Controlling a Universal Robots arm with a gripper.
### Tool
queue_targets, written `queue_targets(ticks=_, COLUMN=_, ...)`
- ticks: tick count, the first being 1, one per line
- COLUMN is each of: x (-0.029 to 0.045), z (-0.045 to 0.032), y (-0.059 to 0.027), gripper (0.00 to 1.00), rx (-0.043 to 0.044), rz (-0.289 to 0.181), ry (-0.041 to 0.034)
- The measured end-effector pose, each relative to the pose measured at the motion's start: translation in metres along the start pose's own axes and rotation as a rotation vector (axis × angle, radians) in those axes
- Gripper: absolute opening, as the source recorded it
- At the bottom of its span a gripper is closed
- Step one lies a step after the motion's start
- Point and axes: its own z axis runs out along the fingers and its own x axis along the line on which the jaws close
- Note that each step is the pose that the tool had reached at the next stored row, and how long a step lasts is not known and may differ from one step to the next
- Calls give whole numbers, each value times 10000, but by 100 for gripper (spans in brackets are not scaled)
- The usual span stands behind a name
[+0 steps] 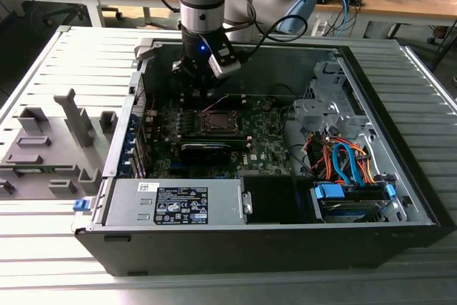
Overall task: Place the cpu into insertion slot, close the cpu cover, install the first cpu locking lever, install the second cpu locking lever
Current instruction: 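Install the first cpu locking lever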
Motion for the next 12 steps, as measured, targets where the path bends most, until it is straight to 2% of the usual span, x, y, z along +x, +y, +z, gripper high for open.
queue_targets(ticks=12, x=0, z=25, y=0, gripper=11, rx=1, rz=0, ry=1)
